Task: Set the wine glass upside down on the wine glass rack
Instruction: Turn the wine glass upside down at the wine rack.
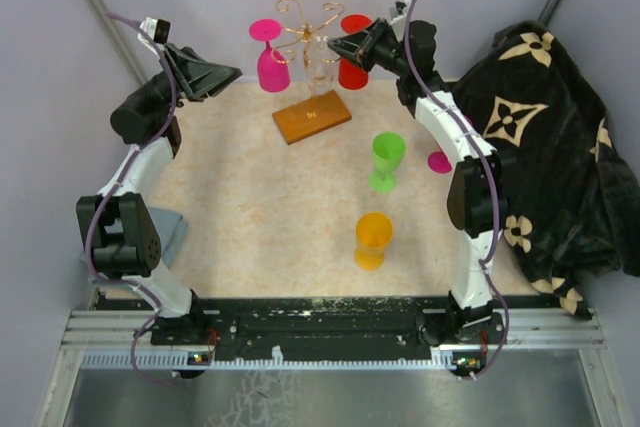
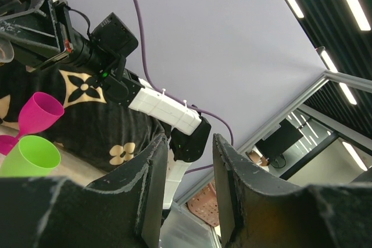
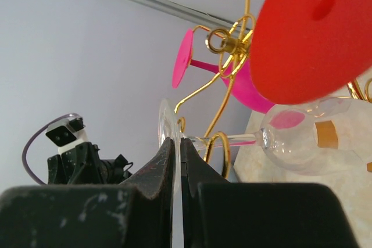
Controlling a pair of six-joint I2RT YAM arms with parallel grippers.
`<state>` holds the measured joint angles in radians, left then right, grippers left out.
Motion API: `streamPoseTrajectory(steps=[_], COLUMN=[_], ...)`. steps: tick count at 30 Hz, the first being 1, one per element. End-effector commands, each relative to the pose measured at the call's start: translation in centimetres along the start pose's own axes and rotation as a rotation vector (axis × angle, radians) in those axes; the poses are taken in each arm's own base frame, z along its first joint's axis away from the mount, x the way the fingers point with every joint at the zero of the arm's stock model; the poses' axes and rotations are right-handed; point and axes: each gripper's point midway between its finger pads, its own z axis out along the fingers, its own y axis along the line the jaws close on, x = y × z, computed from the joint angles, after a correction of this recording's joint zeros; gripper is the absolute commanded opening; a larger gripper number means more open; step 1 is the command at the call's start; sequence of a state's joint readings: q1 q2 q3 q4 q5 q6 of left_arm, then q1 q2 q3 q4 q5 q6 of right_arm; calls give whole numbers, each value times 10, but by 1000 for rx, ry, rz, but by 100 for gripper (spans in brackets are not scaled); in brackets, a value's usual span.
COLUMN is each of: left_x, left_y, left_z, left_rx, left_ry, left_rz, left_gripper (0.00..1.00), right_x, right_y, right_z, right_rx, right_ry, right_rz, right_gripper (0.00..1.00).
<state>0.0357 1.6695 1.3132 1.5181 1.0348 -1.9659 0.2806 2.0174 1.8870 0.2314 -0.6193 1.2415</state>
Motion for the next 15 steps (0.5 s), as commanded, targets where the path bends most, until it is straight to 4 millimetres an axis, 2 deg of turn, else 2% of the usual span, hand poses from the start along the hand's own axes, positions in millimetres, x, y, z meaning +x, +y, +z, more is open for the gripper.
streamPoseTrajectory(steps=[1,15], left_x=[4,4], left_y=[-13,-12], left_z=[-1,-1], left_rx=[18,16], left_ry=[12,11], left_rz=[67,63], left_gripper=[43,43], right_x=[-6,-9], right_y=[65,79], right_z=[-21,-39], right_rx=[-126,-111], right_ry=[-40,-78], right_rz=[-97,-132], right_gripper=[0,0])
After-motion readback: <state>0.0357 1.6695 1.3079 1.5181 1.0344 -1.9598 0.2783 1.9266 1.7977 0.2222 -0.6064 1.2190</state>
